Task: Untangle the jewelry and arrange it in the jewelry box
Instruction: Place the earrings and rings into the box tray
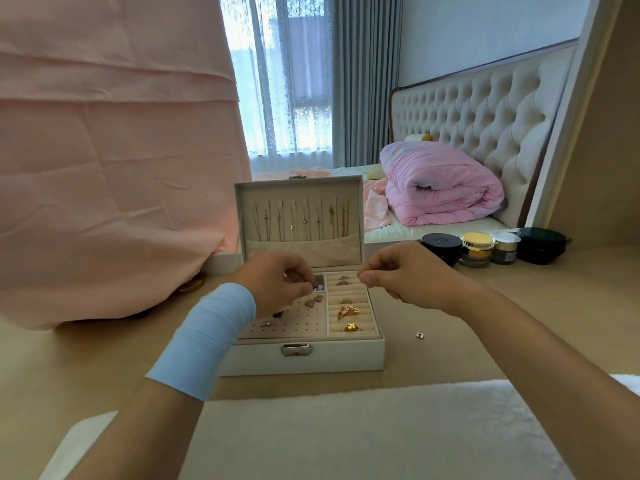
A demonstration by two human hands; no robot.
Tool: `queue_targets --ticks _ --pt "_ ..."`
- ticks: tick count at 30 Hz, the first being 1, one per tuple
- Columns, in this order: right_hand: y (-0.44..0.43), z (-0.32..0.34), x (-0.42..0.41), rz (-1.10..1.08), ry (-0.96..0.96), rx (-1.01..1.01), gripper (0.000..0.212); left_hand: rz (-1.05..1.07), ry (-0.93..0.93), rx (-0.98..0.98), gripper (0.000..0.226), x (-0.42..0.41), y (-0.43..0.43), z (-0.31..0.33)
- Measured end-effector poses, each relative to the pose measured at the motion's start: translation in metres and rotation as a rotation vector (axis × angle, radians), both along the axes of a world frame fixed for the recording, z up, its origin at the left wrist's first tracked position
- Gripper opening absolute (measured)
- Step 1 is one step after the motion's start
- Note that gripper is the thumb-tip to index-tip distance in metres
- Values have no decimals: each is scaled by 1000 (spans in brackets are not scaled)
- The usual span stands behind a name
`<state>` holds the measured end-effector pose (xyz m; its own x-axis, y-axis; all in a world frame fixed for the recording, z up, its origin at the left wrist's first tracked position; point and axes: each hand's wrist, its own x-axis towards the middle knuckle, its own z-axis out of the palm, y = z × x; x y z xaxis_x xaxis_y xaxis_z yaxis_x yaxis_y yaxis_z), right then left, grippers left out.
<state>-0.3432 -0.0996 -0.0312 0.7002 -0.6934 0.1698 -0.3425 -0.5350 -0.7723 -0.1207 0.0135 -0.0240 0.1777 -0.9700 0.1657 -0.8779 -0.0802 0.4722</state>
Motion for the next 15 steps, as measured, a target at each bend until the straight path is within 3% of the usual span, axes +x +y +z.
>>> queue_targets --ticks 4,10,15 --pt "13 8 26 68 32 -31 12 -30 3 64 6 9 12 -2" --pt "21 10 68 63 78 -67 18 -49 -139 173 11 5 19 -2" --pt "23 11 91 68 73 -178 17 -56 16 124 11 24 21 4"
